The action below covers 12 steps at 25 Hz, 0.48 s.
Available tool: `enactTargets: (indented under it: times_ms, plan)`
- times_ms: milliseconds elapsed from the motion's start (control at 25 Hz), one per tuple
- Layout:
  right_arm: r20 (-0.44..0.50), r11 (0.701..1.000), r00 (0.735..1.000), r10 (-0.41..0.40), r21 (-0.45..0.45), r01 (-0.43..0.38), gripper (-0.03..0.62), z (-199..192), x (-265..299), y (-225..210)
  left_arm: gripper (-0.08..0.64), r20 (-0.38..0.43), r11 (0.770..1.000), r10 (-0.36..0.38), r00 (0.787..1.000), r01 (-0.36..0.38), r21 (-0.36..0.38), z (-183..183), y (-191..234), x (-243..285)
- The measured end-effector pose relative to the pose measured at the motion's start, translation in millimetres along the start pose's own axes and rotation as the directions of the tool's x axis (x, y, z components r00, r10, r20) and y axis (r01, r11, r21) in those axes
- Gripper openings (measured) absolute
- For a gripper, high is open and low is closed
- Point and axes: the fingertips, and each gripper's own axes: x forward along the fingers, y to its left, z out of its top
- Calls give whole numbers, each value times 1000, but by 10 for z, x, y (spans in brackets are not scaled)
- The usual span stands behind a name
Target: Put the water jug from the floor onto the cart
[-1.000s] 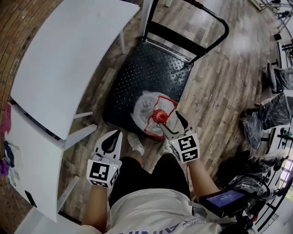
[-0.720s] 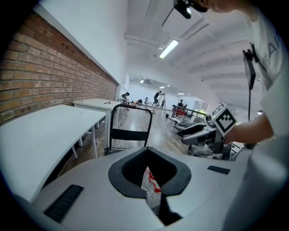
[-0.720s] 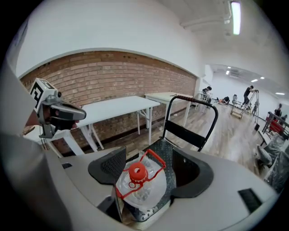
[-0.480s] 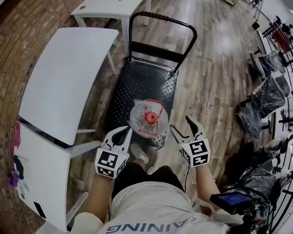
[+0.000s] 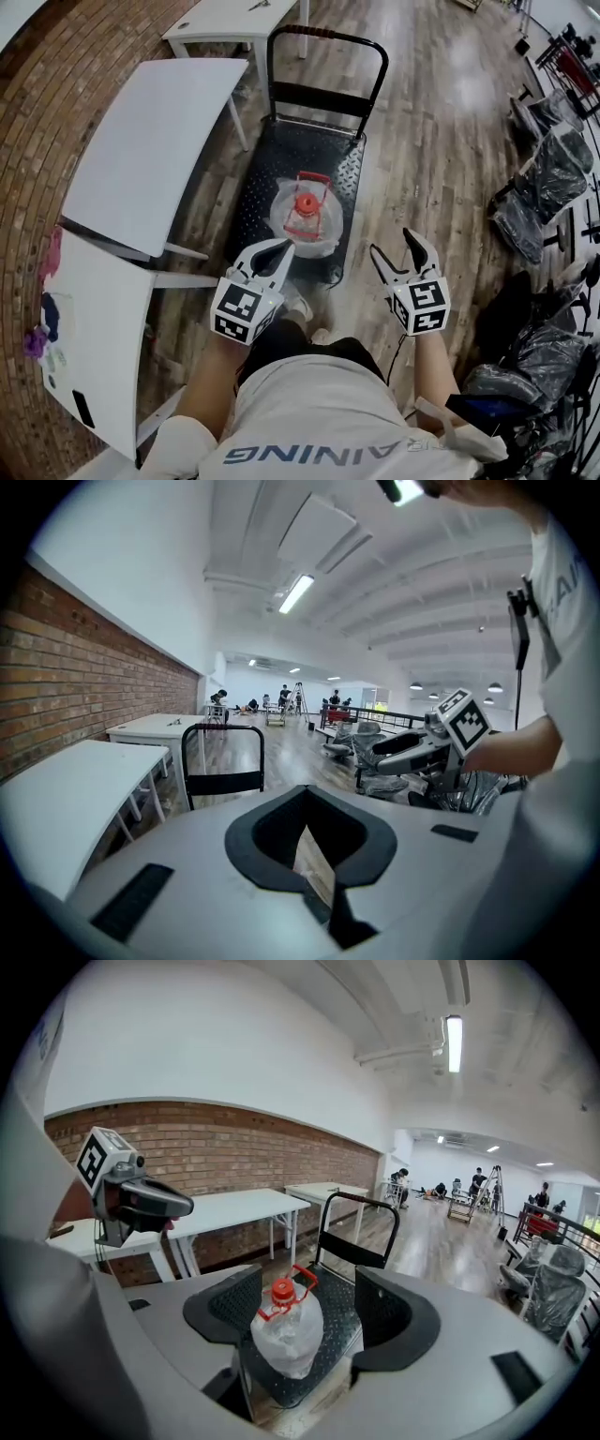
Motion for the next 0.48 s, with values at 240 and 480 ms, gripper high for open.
enactTargets:
  times_ms: [240, 480]
  plan:
    - [56, 998, 998, -41, 40, 38, 311, -68, -598, 102, 2, 41, 998, 19, 999, -21, 53, 161, -329, -364]
    - [121, 997, 990, -77, 34, 74, 216, 21, -995, 281, 2, 61, 997, 23, 998, -27, 74, 209, -513, -681]
